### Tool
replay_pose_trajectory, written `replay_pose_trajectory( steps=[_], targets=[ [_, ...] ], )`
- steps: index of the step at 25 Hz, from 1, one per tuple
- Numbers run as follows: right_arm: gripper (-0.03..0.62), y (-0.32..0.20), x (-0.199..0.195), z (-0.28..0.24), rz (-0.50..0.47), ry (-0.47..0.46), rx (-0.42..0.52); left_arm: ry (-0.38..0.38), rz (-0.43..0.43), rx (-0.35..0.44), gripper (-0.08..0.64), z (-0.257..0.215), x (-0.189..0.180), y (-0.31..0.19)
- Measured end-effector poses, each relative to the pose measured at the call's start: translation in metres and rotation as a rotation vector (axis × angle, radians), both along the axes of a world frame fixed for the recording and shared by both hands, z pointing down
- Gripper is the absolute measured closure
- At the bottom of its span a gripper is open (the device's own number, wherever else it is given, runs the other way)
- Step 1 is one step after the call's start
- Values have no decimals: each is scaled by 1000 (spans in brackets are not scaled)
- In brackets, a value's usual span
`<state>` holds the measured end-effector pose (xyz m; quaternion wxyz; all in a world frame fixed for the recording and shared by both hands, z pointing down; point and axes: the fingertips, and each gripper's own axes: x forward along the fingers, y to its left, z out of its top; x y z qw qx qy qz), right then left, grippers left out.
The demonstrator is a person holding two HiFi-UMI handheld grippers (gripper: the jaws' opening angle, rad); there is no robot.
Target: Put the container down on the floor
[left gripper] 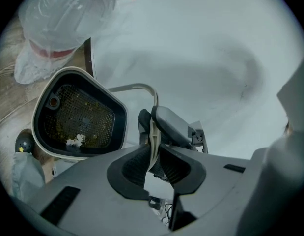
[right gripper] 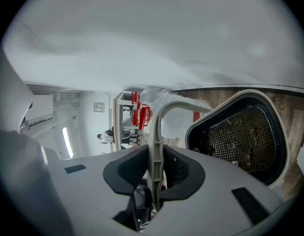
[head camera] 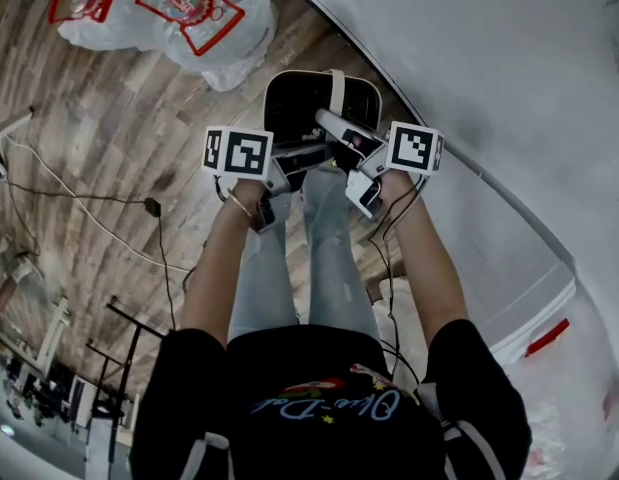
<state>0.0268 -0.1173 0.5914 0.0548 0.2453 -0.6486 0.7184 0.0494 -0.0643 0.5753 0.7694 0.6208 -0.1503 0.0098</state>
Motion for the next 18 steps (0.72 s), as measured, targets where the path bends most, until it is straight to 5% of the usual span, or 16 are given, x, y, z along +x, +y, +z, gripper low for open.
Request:
replay_pose_trajectory(
  steps=[18],
  targets=[
    [520,-1,7,46,-89,29,-6,-74,70,28,502,47,5,-2]
  ],
)
